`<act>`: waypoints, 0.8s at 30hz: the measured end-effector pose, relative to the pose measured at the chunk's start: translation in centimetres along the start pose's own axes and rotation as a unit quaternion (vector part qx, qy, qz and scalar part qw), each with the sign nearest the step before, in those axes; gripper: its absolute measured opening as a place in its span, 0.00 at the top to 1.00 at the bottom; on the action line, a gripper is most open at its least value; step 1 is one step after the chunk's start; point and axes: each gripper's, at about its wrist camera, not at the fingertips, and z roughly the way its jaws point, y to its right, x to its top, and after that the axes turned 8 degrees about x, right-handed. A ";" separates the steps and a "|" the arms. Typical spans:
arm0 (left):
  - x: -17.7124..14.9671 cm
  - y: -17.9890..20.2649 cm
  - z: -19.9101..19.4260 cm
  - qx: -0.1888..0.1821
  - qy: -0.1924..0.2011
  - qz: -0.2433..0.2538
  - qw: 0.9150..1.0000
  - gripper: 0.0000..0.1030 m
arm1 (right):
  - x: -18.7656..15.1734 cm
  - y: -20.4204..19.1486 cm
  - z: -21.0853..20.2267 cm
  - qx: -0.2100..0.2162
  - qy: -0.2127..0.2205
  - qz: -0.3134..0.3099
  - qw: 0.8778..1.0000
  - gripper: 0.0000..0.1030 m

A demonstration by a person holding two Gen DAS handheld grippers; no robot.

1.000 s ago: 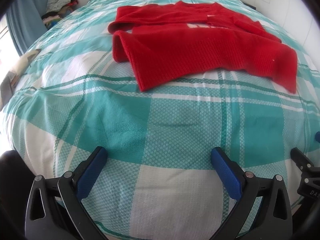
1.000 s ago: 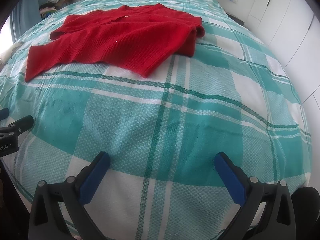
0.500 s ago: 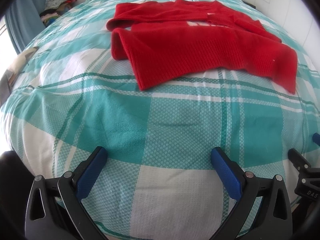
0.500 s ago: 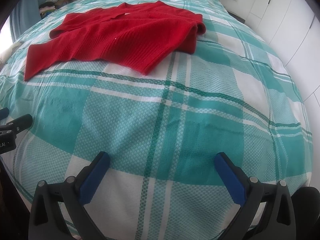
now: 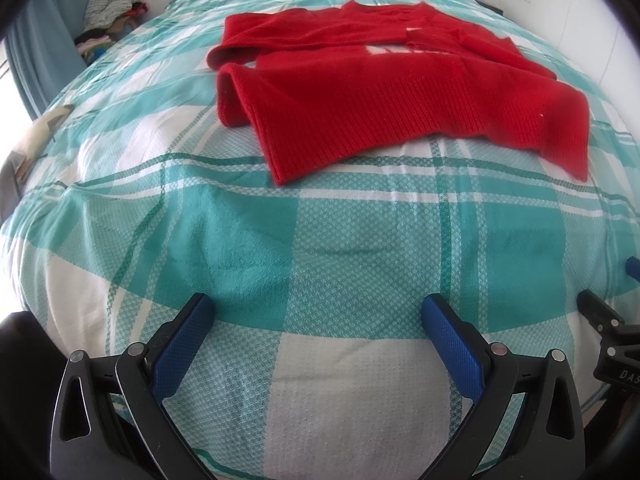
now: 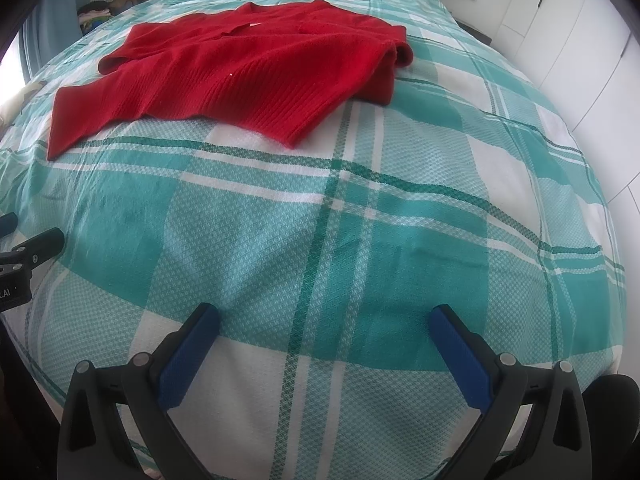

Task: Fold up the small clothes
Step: 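Move both tools toward the red sweater on the bed, then grasp the sweater hem with the left gripper while the right gripper grasps the hem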

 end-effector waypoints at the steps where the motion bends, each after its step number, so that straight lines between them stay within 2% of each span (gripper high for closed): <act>1: 0.0 -0.1 -0.1 -0.003 0.002 0.002 1.000 0.00 | 0.0 0.1 0.1 0.001 0.001 0.002 1.000 0.00; 4: 0.7 -1.4 -0.4 -0.039 0.005 -0.007 0.999 0.00 | -0.6 0.5 0.2 0.018 0.018 0.011 1.000 0.00; 7: 1.8 -4.7 -1.1 -0.090 0.023 -0.054 0.994 0.00 | -0.6 1.1 -0.5 0.046 0.024 0.005 0.999 0.00; 9: 2.7 -6.7 -0.8 -0.120 0.023 -0.076 0.990 0.00 | -0.2 2.1 -1.8 0.058 0.058 0.019 0.996 0.00; 11: 3.7 -8.0 0.1 -0.151 0.019 -0.096 0.984 0.01 | 0.8 3.2 -3.0 0.101 0.089 0.036 0.990 0.00; 15: 5.7 -8.4 2.5 -0.215 0.007 -0.117 0.970 0.04 | 4.3 4.7 -1.9 0.203 0.105 0.062 0.971 0.00; 16: 6.1 -8.0 2.8 -0.223 0.009 -0.117 0.968 0.07 | 5.2 4.8 -1.2 0.224 0.108 0.064 0.967 0.01; 17: 6.4 -7.7 3.1 -0.225 0.010 -0.116 0.967 0.21 | 6.0 4.7 -0.5 0.247 0.109 0.066 0.961 0.04; 18: 6.8 -7.4 3.5 -0.235 0.009 -0.116 0.965 0.37 | 6.8 4.7 0.4 0.265 0.107 0.070 0.956 0.11; 19: 7.0 -7.2 3.7 -0.250 0.007 -0.117 0.961 0.47 | 7.4 4.7 1.2 0.271 0.103 0.074 0.954 0.14; 20: 7.2 -7.0 4.0 -0.264 0.006 -0.122 0.957 0.66 | 8.0 4.6 1.7 0.277 0.104 0.076 0.952 0.21; 21: 7.4 -7.0 4.3 -0.274 0.002 -0.126 0.953 0.96 | 8.4 4.5 2.0 0.284 0.110 0.075 0.949 0.33; 22: 7.5 -7.0 4.6 -0.281 -0.006 -0.131 0.951 0.96 | 8.7 4.3 2.3 0.291 0.111 0.070 0.948 0.43; 23: 7.6 -7.3 4.5 -0.286 -0.007 -0.136 0.949 0.97 | 9.0 4.1 2.4 0.289 0.102 0.067 0.949 0.73; 24: 7.5 -7.8 4.0 -0.293 -0.003 -0.139 0.946 0.97 | 9.1 4.2 2.1 0.287 0.096 0.067 0.951 0.96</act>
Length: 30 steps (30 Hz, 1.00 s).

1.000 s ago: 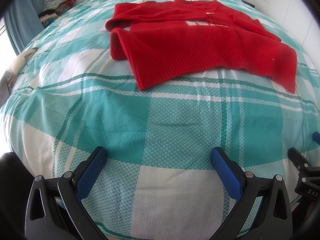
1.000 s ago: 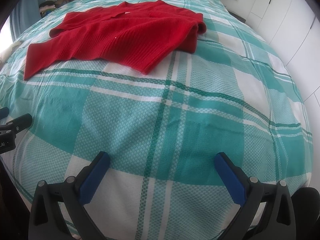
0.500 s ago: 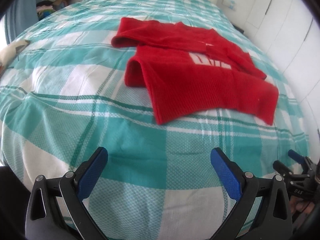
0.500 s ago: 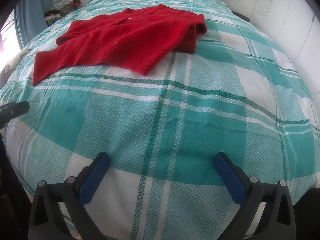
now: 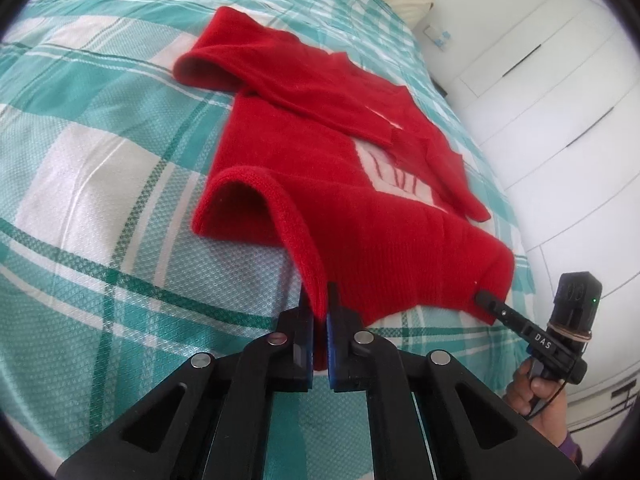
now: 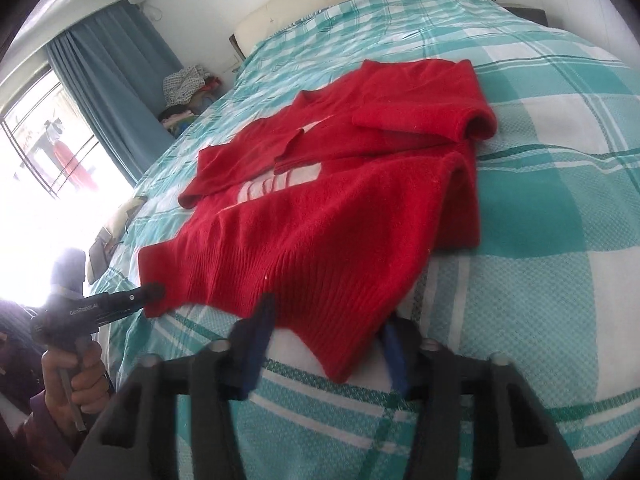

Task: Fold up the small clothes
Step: 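Grasp the sweater hem with the left gripper while the right gripper grasps the hem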

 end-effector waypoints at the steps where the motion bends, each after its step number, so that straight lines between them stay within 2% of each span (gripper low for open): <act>1: -0.1 -0.2 -1.2 -0.007 0.005 0.002 1.000 0.97 | 0.0 -0.4 -0.8 0.002 0.005 -0.005 1.000 0.96; 3: -0.7 -0.5 -3.9 -0.015 0.014 0.008 1.000 0.98 | 0.0 -1.2 -3.2 0.006 0.012 -0.024 1.000 0.96; 6: -2.0 -1.3 -7.0 -0.013 0.005 0.020 1.000 0.98 | -1.0 -2.4 -7.0 0.013 0.008 -0.032 0.999 0.96; 10: -5.3 -1.3 -8.1 0.010 -0.032 0.041 0.999 0.98 | -4.0 -3.0 -9.2 0.010 -0.035 -0.006 0.999 0.96; 15: -7.6 -1.5 -6.5 0.070 -0.055 0.058 0.994 0.98 | -8.3 -2.3 -8.4 -0.042 -0.082 0.017 0.996 0.96; 17: -7.9 -1.9 -6.3 0.082 -0.057 0.058 0.993 0.98 | -9.0 -1.5 -7.8 -0.060 -0.088 0.032 0.994 0.96; 21: -8.4 -1.2 -5.5 0.120 -0.052 0.090 0.987 0.98 | -9.4 -0.4 -6.4 -0.082 -0.097 0.035 0.991 0.96; 30: -8.4 -2.3 -4.3 0.118 -0.057 0.058 0.990 0.97 | -9.9 0.8 -5.6 -0.075 -0.089 0.049 0.992 0.96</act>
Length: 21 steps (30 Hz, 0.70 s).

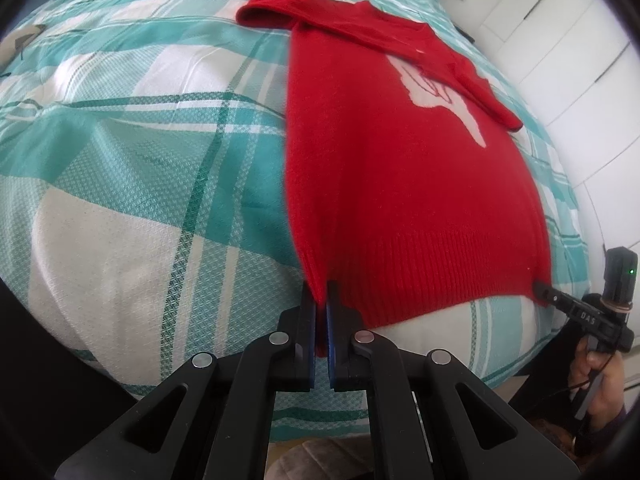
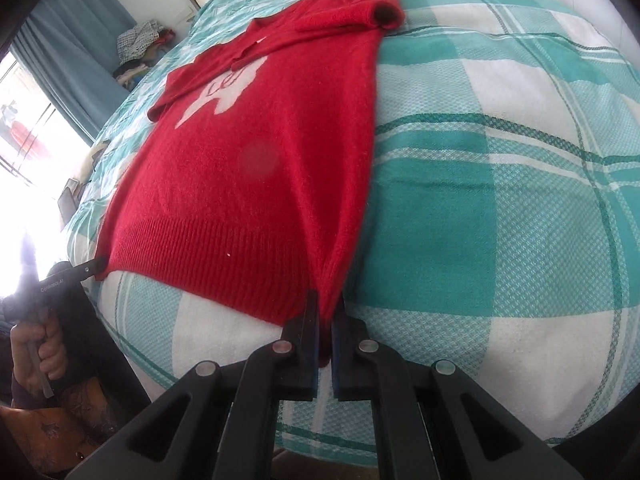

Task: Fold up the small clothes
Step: 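Grasp the sweater hem with the left gripper while the right gripper grasps the hem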

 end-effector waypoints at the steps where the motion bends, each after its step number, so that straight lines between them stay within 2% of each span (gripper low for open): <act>1: 0.0 0.0 0.0 0.001 0.001 -0.002 1.000 0.97 | 0.0 0.0 0.0 -0.001 0.002 0.000 1.000 0.96; 7: -0.3 0.4 -0.1 0.012 0.012 0.001 1.000 0.97 | -0.1 -0.7 0.2 -0.017 0.006 -0.015 1.000 0.96; 16: -0.6 0.9 -0.5 0.021 0.027 0.002 0.999 0.94 | -0.4 -0.7 -0.1 -0.019 0.013 -0.015 1.000 0.97; 17: -0.7 1.0 -0.7 0.021 0.029 0.003 0.999 0.91 | -0.5 -0.7 -0.1 -0.016 0.015 -0.013 1.000 0.95; 19: -1.0 1.2 -1.2 0.014 0.029 0.007 0.999 0.76 | -0.6 -0.7 -0.3 -0.012 0.015 -0.013 1.000 0.91; 21: -1.6 1.6 -1.7 0.005 0.026 0.012 1.000 0.41 | -0.8 -0.8 -0.7 -0.013 0.010 -0.013 1.000 0.82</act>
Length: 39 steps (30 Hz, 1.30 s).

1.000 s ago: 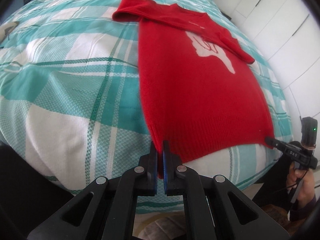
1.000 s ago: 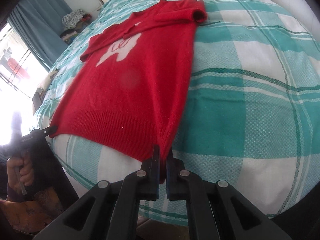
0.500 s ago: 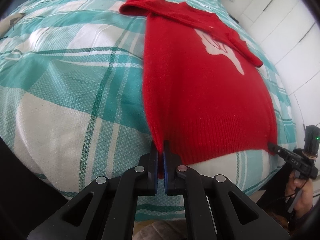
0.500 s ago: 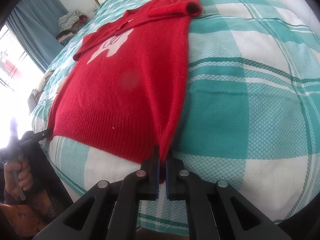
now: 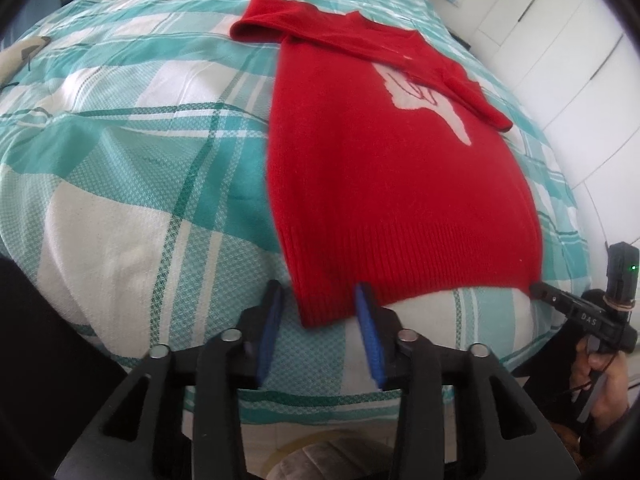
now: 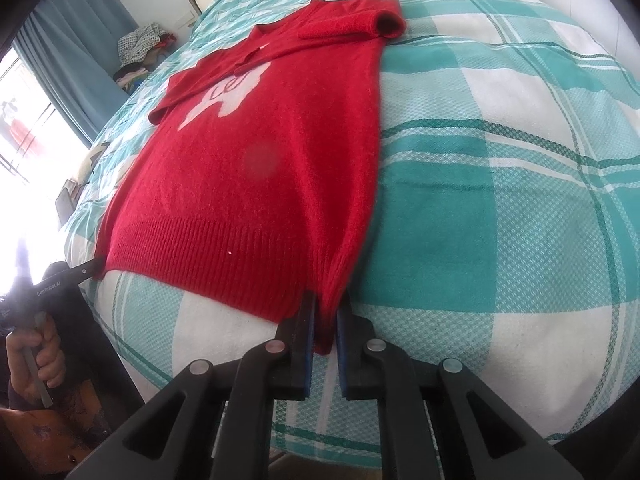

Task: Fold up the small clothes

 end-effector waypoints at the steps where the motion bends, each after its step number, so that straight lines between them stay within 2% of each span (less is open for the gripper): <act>1: -0.4 0.3 -0.4 0.002 -0.001 0.007 1.000 0.35 | -0.2 0.0 -0.3 0.000 -0.005 0.001 1.000 0.79; 2: -0.7 0.6 -0.8 0.010 -0.002 0.017 1.000 0.29 | -0.5 0.1 -0.6 0.000 -0.010 0.002 1.000 0.73; 3: -1.0 0.9 -1.2 0.018 -0.004 0.028 0.999 0.28 | -0.8 0.1 -0.9 -0.003 -0.018 0.002 1.000 0.68; 6: -1.1 0.5 -3.0 0.028 0.000 0.039 0.999 0.28 | -1.3 0.6 -2.4 -0.033 -0.045 -0.010 0.998 0.63; 8: 0.1 -0.4 -5.0 0.030 0.029 0.028 0.999 0.27 | -0.5 1.1 -4.2 -0.073 -0.042 -0.030 0.996 0.63; 10: 2.2 -1.0 -6.6 0.032 0.073 0.014 0.997 0.21 | 1.6 1.1 -6.5 -0.122 -0.017 -0.065 0.990 0.62; 12: 4.6 -1.3 -7.7 0.035 0.127 -0.001 0.991 0.10 | 4.8 0.3 -8.4 -0.159 0.019 -0.110 0.981 0.57; 15: 7.7 -0.8 -6.8 0.038 0.178 -0.023 0.983 0.08 | 10.3 -2.6 -9.2 -0.167 0.073 -0.186 0.966 0.53; 17: 9.1 -0.2 -4.9 0.020 0.194 -0.036 0.980 0.08 | 13.4 -5.2 -7.5 -0.147 0.079 -0.237 0.957 0.47; 18: 9.3 0.2 -3.7 0.008 0.201 -0.039 0.979 0.08 | 14.8 -6.6 -6.0 -0.127 0.073 -0.260 0.955 0.46; 20: 9.2 0.7 -1.3 -0.002 0.204 -0.038 0.978 0.08 | 17.0 -9.0 -2.3 -0.089 0.044 -0.294 0.951 0.46; 21: 9.0 0.7 0.0 0.002 0.194 -0.038 0.980 0.08 | 17.7 -10.3 -0.4 -0.080 0.029 -0.311 0.946 0.46; 24: 8.5 0.1 2.3 -0.005 0.138 -0.055 0.989 0.08 | 19.1 -13.6 5.6 -0.079 -0.004 -0.364 0.928 0.47; 26: 8.4 -0.5 2.5 -0.004 0.135 -0.062 0.989 0.08 | 19.5 -15.1 9.4 -0.090 -0.015 -0.391 0.916 0.47; 28: 8.5 -0.9 2.1 0.017 0.148 -0.067 0.987 0.08 | 20.2 -15.4 12.9 -0.112 -0.022 -0.402 0.909 0.48; 31: 8.6 -1.4 2.0 0.024 0.154 -0.077 0.985 0.08 | 21.5 -14.0 16.9 -0.119 -0.037 -0.383 0.915 0.48; 32: 8.7 -1.6 2.1 0.023 0.151 -0.080 0.985 0.08 | 21.9 -13.3 17.3 -0.114 -0.036 -0.370 0.921 0.58; 33: 8.6 -1.6 2.2 0.022 0.149 -0.081 0.985 0.08 | 22.4 -12.6 17.0 -0.106 -0.029 -0.351 0.930 0.76; 34: 8.6 -1.7 2.3 0.024 0.147 -0.081 0.986 0.08 | 22.9 -11.8 16.0 -0.104 -0.013 -0.327 0.939 0.88; 35: 8.5 -1.7 2.3 0.026 0.146 -0.081 0.986 0.08 | 23.6 -10.9 14.3 -0.089 0.012 -0.297 0.951 0.94; 37: 8.5 -1.8 2.3 0.027 0.146 -0.081 0.986 0.08 | 24.8 -8.1 9.5 -0.075 0.069 -0.237 0.966 0.94; 39: 8.5 -1.8 2.2 0.025 0.148 -0.083 0.985 0.08 | 25.8 -3.8 3.8 -0.072 0.126 -0.166 0.975 0.94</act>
